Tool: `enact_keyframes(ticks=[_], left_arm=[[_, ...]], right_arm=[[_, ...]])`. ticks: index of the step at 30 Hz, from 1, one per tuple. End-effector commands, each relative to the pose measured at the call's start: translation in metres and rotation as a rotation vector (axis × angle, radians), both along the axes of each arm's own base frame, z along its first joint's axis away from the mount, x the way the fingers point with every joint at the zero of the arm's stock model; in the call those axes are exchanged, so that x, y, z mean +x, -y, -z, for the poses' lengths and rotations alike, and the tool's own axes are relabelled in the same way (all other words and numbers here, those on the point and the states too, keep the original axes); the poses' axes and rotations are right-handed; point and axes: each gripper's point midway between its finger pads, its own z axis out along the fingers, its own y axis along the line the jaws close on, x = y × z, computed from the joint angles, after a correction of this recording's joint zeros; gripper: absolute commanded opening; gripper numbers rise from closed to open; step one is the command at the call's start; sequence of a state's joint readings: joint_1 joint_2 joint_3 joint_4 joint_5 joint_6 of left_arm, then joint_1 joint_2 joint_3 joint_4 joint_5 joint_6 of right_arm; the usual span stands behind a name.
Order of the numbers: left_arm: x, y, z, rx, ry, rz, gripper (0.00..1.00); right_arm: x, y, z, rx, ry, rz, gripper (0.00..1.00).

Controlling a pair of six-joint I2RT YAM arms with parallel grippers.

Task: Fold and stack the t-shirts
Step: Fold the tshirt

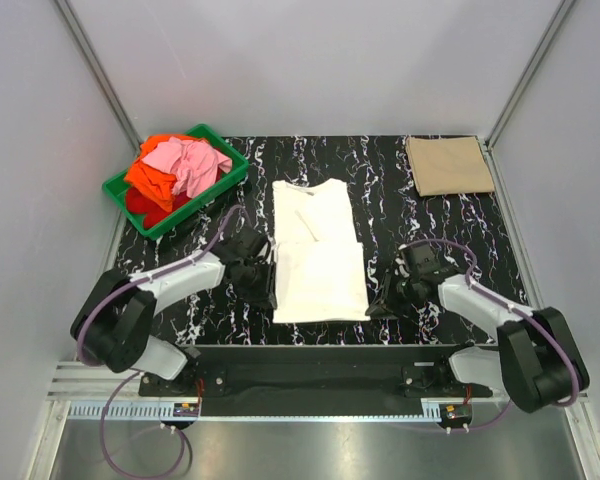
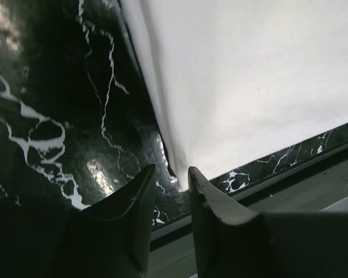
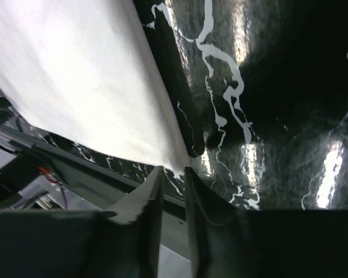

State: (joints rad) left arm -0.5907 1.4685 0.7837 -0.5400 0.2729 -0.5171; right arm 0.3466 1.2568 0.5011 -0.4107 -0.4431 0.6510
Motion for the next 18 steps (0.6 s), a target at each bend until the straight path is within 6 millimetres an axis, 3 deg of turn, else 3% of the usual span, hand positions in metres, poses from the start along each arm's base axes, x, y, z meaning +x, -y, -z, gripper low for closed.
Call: enact_keyframes(ticks=[1, 3, 4, 6, 7, 8, 9, 10, 11, 12, 13, 14, 15, 17, 18], left_arm=[[0.013, 0.003, -0.025, -0.034, 0.093, -0.045, 0.37], [0.036, 0.004, -0.045, -0.052, 0.165, -0.064, 0.43], [0.047, 0.002, -0.051, -0.054, 0.190, -0.065, 0.43], [0.080, -0.003, -0.060, -0.064, 0.224, -0.110, 0.41], [0.089, -0.002, -0.062, -0.071, 0.231, -0.097, 0.40], [0.098, -0.002, -0.065, -0.085, 0.233, -0.092, 0.36], [0.111, 0.003, -0.067, -0.087, 0.246, -0.080, 0.35], [0.117, 0.004, -0.067, -0.078, 0.257, -0.074, 0.35], [0.123, 0.007, -0.067, -0.081, 0.268, -0.067, 0.34], [0.132, 0.010, -0.064, -0.074, 0.267, -0.065, 0.34], [0.137, 0.010, -0.061, -0.061, 0.272, -0.062, 0.33], [0.143, 0.010, -0.058, -0.048, 0.275, -0.066, 0.32], [0.151, 0.011, -0.052, -0.031, 0.269, -0.070, 0.31], [0.159, 0.014, -0.047, -0.025, 0.272, -0.061, 0.31], [0.165, 0.016, -0.041, -0.021, 0.261, -0.060, 0.31]], right_arm=[[0.003, -0.002, -0.019, 0.028, 0.018, 0.070, 0.32], [0.013, 0.001, -0.030, 0.002, 0.080, 0.068, 0.34], [0.026, -0.001, -0.043, 0.003, 0.124, 0.067, 0.34], [0.045, 0.003, -0.046, -0.049, 0.170, 0.056, 0.33], [0.067, -0.001, -0.064, -0.047, 0.228, 0.047, 0.33], [0.078, -0.002, -0.069, -0.063, 0.270, -0.004, 0.31], [0.089, -0.001, -0.061, -0.090, 0.256, -0.025, 0.31], [0.107, -0.008, -0.077, -0.064, 0.300, -0.056, 0.31], [0.115, -0.009, -0.079, -0.061, 0.332, -0.118, 0.32], [0.122, -0.010, -0.068, -0.065, 0.303, -0.140, 0.33], [0.138, -0.013, -0.075, -0.071, 0.337, -0.152, 0.34], [0.145, -0.012, -0.070, -0.089, 0.345, -0.184, 0.34], [0.150, -0.013, -0.053, -0.099, 0.301, -0.196, 0.35], [0.164, -0.015, -0.047, -0.080, 0.296, -0.225, 0.36], [0.166, -0.015, -0.029, -0.082, 0.246, -0.232, 0.37]])
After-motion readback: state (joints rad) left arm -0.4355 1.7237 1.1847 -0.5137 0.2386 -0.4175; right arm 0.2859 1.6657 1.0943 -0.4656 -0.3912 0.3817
